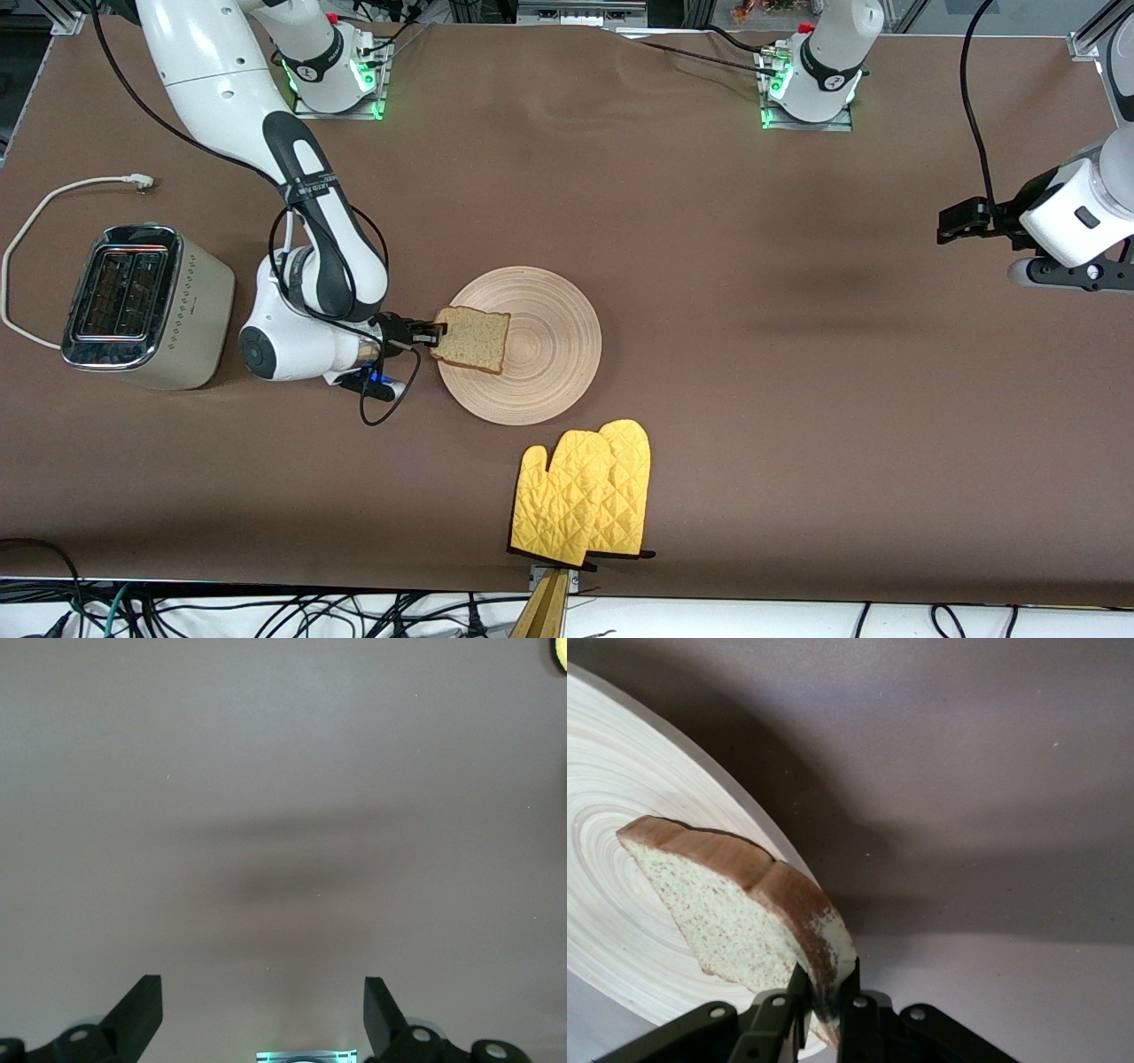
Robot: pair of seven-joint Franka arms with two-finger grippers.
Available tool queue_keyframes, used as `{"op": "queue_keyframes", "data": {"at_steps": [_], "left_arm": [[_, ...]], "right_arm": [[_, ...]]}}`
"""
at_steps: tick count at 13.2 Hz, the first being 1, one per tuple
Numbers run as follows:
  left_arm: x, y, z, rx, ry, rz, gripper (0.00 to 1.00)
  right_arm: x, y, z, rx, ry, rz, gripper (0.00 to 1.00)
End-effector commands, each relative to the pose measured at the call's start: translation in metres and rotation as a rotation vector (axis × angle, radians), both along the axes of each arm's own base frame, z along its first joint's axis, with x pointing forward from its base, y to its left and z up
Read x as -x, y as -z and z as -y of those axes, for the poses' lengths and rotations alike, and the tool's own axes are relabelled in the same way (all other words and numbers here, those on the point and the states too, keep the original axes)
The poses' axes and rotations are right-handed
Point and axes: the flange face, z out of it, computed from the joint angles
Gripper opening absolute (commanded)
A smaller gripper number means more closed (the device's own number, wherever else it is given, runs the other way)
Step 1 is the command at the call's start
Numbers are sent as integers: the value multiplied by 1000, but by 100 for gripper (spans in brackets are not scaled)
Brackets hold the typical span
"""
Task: Move plate and put bread in toaster
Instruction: 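Lift the bread with the right gripper and carry it to the toaster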
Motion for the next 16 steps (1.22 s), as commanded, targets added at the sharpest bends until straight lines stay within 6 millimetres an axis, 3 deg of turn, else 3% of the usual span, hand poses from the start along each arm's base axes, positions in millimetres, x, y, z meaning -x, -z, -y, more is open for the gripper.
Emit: {"op": "queue_keyframes", "data": {"at_steps": [1,9,10,13,16], "left_arm": [[0,-3,-2,26,15,-7,100],[0,-3,-4,26,12,-7,100],[0,-3,-5,26,10,-7,100],[0,-3,-5,26,10,-7,100],[0,-3,-6,26,8,-7,100]], "right_arm": [[-5,-15,-6,33,-36,44,0],[-26,-64,7,86,-106,132,0],[-32,-74,22,110,-118,120,0],[-51,-127,75,152,-108,70,0],[-59,-170,140,188,-152,62,0]]}}
